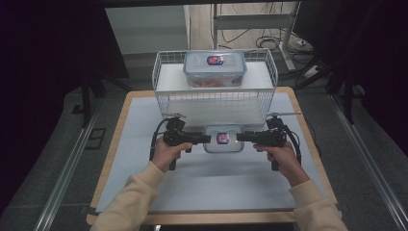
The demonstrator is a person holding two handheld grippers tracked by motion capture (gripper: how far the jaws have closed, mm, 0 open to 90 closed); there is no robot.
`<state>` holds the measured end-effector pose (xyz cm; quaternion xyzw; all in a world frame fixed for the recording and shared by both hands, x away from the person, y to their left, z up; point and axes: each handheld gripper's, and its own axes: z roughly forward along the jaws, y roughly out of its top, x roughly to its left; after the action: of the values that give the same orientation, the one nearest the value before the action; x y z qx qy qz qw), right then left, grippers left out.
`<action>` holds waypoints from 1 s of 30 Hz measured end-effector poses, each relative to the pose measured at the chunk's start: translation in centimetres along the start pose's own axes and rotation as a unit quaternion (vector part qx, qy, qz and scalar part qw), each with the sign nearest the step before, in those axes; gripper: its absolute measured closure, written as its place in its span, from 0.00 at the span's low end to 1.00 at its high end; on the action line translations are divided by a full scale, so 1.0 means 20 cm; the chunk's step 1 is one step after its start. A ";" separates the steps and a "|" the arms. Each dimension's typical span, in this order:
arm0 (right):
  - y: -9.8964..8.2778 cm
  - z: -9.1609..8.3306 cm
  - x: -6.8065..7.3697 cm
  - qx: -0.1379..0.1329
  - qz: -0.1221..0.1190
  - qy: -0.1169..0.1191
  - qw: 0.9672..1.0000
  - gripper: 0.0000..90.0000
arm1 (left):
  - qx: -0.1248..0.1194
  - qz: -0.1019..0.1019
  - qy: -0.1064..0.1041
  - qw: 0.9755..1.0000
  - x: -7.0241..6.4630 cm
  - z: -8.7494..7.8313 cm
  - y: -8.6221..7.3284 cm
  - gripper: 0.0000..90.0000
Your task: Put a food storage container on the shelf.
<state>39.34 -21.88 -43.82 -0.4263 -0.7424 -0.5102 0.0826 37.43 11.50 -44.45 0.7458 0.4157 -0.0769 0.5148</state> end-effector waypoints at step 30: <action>0.65 -0.15 0.32 -0.049 -0.070 -0.010 0.996 0.60 | -0.039 0.057 0.018 0.997 -0.17 -0.34 0.63 0.60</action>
<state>43.69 -19.31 -29.94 -0.3816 -0.7456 -0.5459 0.0180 41.93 13.84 -30.58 0.7490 0.3846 -0.0182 0.5392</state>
